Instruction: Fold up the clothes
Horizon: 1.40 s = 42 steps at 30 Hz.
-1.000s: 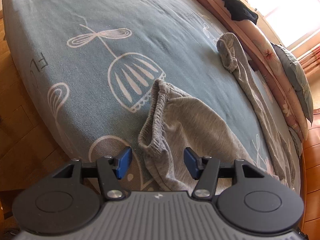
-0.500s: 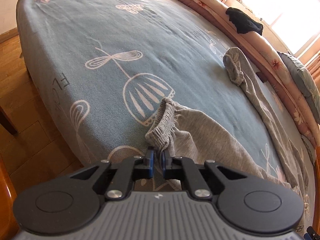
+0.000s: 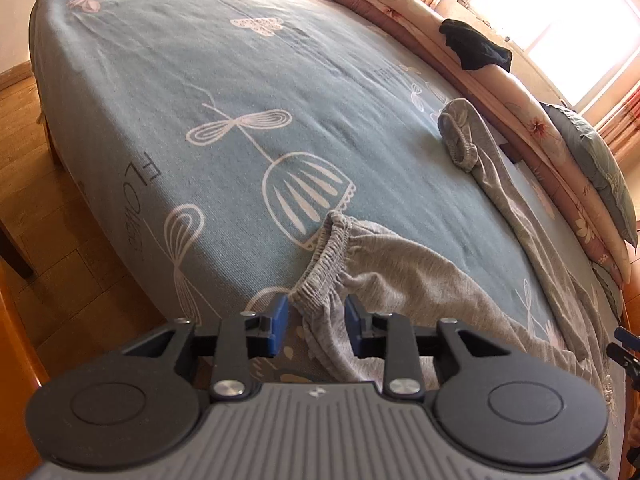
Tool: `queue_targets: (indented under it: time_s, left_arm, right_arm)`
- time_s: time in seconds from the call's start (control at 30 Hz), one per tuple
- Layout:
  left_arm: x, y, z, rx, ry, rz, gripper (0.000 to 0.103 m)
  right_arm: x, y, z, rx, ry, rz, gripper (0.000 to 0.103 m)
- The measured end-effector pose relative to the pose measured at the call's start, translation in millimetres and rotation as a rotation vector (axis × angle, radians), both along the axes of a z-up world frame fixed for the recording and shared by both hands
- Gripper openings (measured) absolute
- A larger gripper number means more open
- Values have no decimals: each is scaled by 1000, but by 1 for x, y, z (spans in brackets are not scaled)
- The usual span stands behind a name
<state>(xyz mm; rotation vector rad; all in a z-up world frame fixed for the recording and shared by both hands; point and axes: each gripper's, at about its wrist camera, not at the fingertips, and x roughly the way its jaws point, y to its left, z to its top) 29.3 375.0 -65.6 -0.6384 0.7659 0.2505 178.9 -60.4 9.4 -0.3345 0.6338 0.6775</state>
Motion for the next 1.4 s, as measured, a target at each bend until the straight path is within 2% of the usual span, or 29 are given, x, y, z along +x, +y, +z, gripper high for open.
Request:
queue_targets:
  time_s: [0.07,0.23,0.43,0.57,0.67,0.73,0.8,0.83,0.93,1.07,1.2,1.23,1.3,1.37,1.4]
  left_arm:
    - [4,6,8,18,-39,-18,44]
    - [48,15,4,39,-56,-89,46]
    - [91,10,-25,96,35,-167,46]
    - [94,0,-36,143,39,-211,47]
    - [95,-15,-34,235,66,-268,47]
    - [96,-27,-32,296,91,-318,44]
    - [96,-37,-31,350,106,-356,33]
    - [95,-41,-30,380,106,-363,21]
    - [90,-40,-26,399,73,-332,20]
    - [90,-36,-11,409,9,-299,20]
    - [102,-36,2,433,-45,-294,20]
    - [107,-35,1,423,-41,-289,20]
    - [118,-32,-10,382,16,-293,21]
    - [119,-28,-21,340,54,-278,24]
    - [116,-26,-24,321,61,-274,24]
  right_arm:
    - [18,19,-9,-14,35,66,78]
    - [53,62,-40,-49,137,192,74]
    - [70,76,-68,-46,231,263,67]
    - [64,75,-83,-90,231,282,67]
    - [46,82,-92,-176,129,309,66]
    - [33,88,-90,-212,97,330,51]
    - [20,95,-88,-257,71,373,23]
    - [14,98,-87,-280,56,388,13]
    - [7,103,-84,-310,12,376,6]
    - [13,104,-71,-295,-55,310,3]
    - [31,108,-62,-276,-81,249,3]
    - [36,109,-64,-270,-79,231,3]
    - [45,114,-75,-270,-40,207,4]
    - [48,117,-89,-284,3,194,8]
    - [45,117,-90,-283,-5,188,10]
